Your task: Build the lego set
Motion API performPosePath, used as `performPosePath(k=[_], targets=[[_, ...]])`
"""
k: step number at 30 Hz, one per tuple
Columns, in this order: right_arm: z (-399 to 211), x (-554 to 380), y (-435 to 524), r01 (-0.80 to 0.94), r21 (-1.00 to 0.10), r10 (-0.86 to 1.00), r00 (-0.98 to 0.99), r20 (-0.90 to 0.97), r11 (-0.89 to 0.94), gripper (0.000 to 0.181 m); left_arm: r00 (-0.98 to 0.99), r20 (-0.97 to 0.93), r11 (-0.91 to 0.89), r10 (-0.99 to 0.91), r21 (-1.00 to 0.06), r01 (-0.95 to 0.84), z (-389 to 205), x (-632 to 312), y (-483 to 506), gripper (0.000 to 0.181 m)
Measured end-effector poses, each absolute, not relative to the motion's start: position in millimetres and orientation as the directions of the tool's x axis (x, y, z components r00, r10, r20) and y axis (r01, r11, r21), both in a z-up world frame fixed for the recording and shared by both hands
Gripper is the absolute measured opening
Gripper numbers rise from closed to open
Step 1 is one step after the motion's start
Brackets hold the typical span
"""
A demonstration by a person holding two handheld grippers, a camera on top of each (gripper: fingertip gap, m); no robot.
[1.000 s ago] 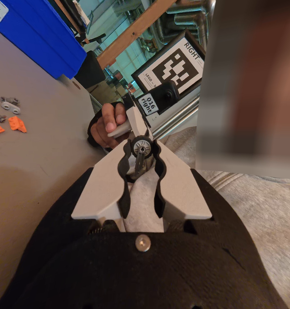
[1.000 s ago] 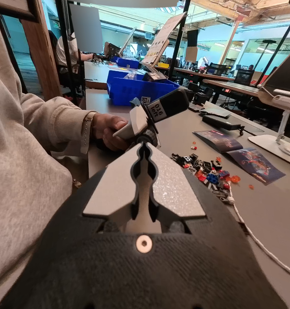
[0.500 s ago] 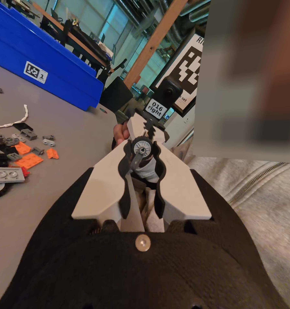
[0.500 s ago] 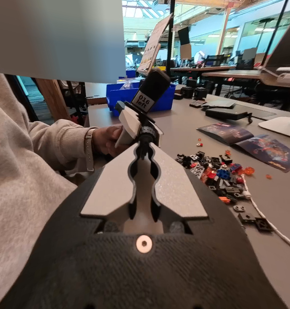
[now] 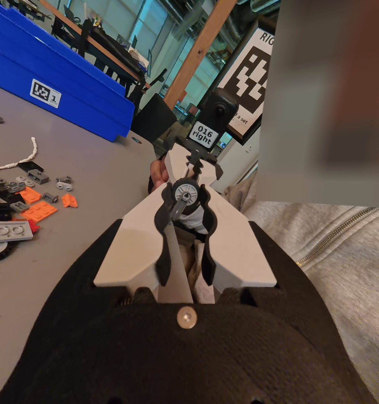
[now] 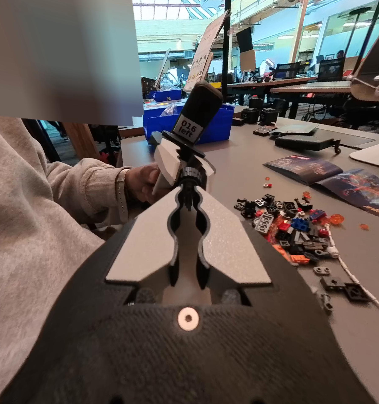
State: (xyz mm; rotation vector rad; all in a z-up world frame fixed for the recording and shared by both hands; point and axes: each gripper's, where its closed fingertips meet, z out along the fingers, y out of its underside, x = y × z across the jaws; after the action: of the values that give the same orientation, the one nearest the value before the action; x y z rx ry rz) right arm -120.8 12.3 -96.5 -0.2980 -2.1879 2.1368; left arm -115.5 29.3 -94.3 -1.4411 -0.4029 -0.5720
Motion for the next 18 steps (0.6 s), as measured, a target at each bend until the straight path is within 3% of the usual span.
performPosePath(k=[18], targets=[[-91.0, -128.2, 13.1, 0.149, -0.988, 0.174, -0.972, -0.156, -0.05, 0.005, 0.822, 0.56, 0.073, -0.106, -0.82, 0.568, -86.0, -118.9, 29.7, 0.024]])
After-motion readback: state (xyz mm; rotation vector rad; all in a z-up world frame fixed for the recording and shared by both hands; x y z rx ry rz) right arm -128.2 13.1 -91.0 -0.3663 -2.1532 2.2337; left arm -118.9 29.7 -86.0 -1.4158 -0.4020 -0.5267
